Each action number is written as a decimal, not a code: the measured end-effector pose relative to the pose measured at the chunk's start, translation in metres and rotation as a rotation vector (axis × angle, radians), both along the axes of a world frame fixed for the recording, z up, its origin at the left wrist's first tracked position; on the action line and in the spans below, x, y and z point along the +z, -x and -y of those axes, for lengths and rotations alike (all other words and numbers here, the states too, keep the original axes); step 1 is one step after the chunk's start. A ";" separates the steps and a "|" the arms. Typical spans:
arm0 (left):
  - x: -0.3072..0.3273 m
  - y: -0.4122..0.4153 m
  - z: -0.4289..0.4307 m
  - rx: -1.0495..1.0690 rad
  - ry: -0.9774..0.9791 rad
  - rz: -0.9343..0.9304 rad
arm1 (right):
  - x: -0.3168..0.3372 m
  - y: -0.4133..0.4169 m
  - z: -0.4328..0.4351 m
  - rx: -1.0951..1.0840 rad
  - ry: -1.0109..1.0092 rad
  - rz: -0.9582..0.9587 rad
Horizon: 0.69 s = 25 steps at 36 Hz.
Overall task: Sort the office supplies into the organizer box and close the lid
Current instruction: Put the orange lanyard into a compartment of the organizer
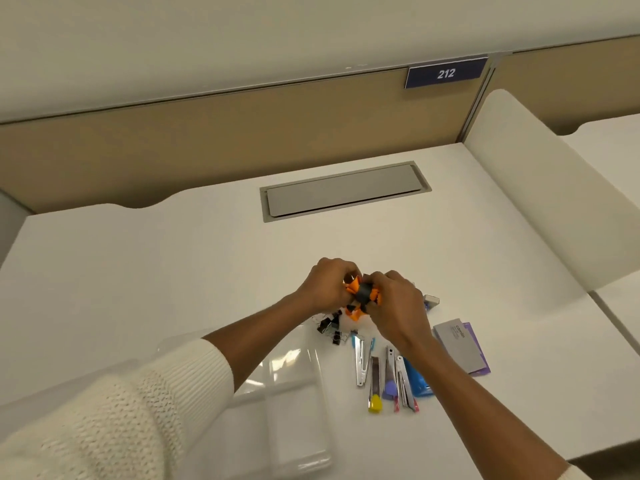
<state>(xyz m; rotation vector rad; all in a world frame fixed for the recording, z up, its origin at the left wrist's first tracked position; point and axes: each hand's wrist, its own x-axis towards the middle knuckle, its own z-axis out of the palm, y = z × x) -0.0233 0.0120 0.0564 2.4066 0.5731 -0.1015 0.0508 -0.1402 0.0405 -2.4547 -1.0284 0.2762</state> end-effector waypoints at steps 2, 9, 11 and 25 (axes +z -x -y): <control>0.013 0.016 -0.002 0.033 -0.012 0.021 | 0.015 0.013 -0.003 0.025 -0.047 -0.007; 0.053 0.092 -0.017 0.206 -0.061 0.009 | 0.050 0.068 -0.021 0.153 -0.177 -0.074; 0.055 0.114 -0.021 0.263 -0.045 -0.017 | 0.050 0.084 -0.029 0.194 -0.175 -0.109; 0.008 0.168 0.017 0.284 -0.060 -0.186 | 0.000 0.127 -0.049 0.437 0.118 -0.100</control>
